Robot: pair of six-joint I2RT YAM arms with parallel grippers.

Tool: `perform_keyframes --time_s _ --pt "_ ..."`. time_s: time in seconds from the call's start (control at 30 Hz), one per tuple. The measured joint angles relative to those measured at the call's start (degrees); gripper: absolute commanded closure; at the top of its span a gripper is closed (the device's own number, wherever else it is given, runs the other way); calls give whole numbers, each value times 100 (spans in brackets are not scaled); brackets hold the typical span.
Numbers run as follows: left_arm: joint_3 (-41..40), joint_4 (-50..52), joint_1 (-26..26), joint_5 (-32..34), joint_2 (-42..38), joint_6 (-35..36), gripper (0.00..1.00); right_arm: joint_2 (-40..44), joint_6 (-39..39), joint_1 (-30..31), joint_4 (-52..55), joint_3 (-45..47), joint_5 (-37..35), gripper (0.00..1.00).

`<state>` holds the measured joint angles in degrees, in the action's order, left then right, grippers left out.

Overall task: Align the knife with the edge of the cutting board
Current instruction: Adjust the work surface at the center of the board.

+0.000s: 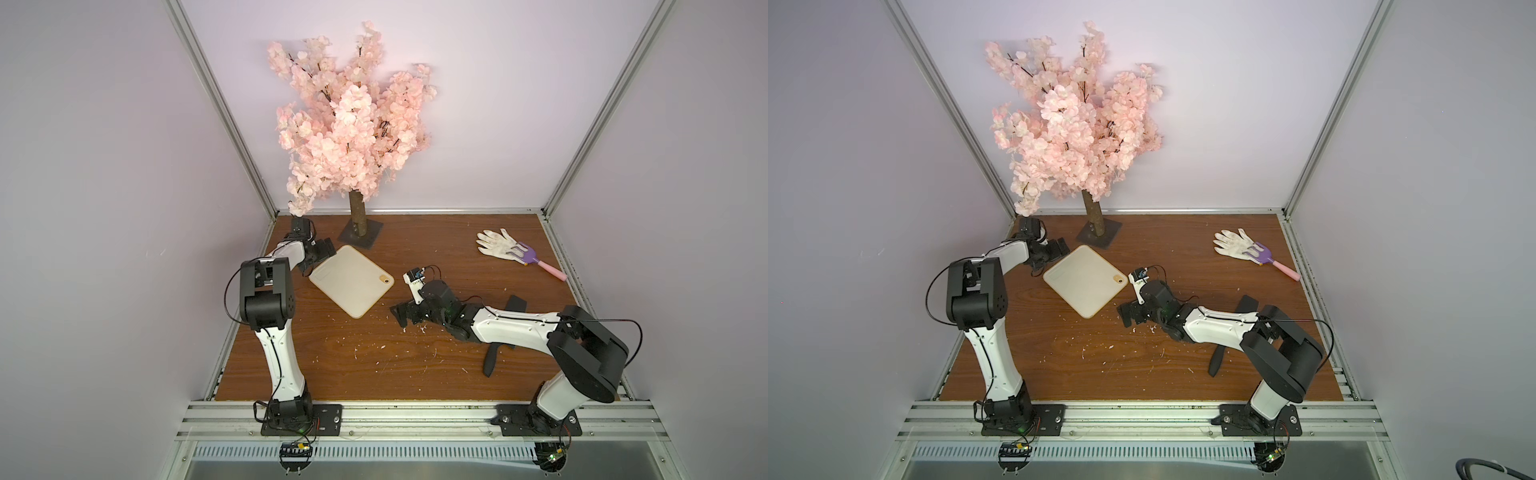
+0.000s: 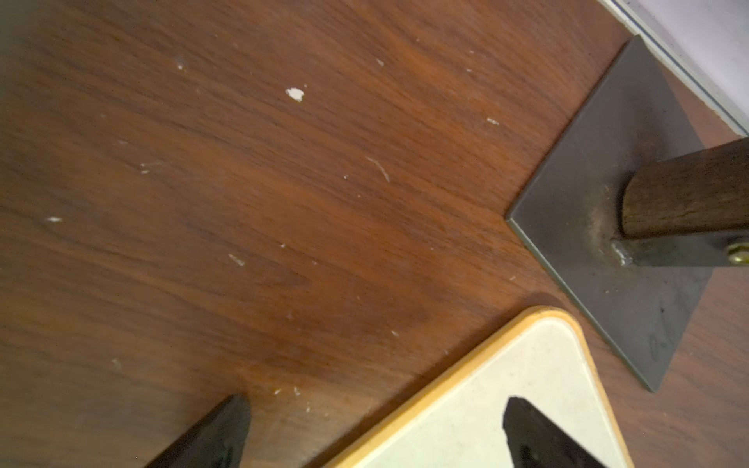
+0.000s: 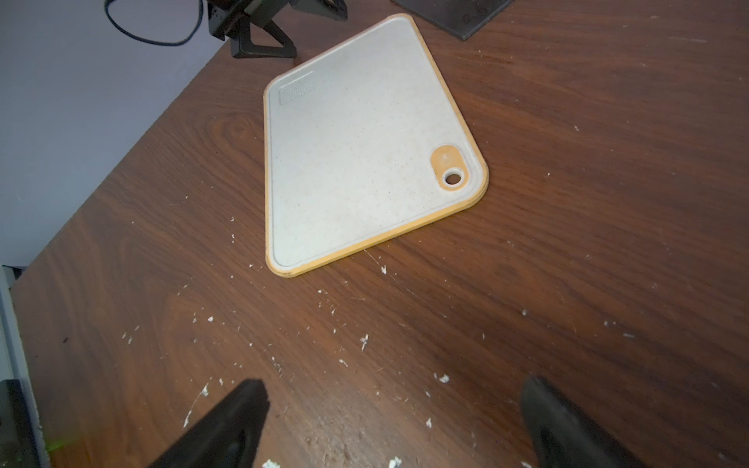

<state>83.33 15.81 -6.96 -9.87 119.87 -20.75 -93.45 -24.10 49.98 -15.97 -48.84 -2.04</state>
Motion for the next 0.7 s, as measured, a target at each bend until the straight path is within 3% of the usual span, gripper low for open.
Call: perform_keyframes --time_s 0.7 --pt "-723 -286 -15 -254 -468 -238 0 9 -487 0 -170 66 173 1"
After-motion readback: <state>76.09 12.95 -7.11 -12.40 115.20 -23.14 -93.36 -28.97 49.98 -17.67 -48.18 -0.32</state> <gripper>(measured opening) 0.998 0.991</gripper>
